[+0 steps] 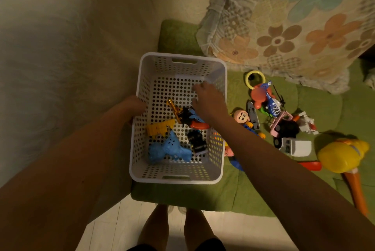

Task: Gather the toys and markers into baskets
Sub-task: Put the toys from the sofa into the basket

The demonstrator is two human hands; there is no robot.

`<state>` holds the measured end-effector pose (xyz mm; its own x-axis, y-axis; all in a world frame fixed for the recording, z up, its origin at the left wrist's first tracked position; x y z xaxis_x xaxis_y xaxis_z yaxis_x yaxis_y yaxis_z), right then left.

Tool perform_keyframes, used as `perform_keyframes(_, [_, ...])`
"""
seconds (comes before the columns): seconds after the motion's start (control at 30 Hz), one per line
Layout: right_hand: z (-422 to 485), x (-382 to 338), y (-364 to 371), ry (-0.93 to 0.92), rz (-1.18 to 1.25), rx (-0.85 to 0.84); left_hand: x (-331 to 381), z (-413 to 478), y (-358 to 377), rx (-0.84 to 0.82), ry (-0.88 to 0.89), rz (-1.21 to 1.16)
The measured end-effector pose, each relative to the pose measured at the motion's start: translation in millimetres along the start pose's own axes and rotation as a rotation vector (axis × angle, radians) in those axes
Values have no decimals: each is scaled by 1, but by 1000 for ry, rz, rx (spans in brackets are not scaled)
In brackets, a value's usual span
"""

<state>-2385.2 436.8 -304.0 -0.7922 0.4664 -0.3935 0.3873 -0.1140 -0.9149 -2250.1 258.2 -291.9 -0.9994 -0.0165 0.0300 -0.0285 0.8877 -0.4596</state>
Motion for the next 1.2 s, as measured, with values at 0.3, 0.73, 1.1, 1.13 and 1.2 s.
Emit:
perform_keyframes(0.3, [-31, 81, -55, 421, 41, 219, 0, 2, 2, -2, 0, -18])
perform_keyframes(0.73, [-94, 80, 62, 338, 194, -671, 0, 0, 3, 18, -7, -30])
perform_keyframes(1.1, [-116, 67, 74, 344, 93, -481, -1, -4, 6, 24, -10, -35])
perform_keyframes(1.13, [-115, 68, 73, 318, 108, -462, -1, -4, 6, 24, -9, -34])
perform_keyframes(1.2, [-113, 70, 65, 319, 178, -407, -2, -4, 5, 24, -9, -31])
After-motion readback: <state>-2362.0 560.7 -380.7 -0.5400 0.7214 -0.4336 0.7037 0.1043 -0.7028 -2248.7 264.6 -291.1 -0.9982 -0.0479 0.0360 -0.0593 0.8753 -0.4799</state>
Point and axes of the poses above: each hand's wrist, its own z-axis towards the middle knuckle, its own y-axis out of the palm, x = y × z, the point moved 4 cm from there along z, towards the middle knuckle, and after that the axes turned 14 degrees about -y, right-handed, at the moved point
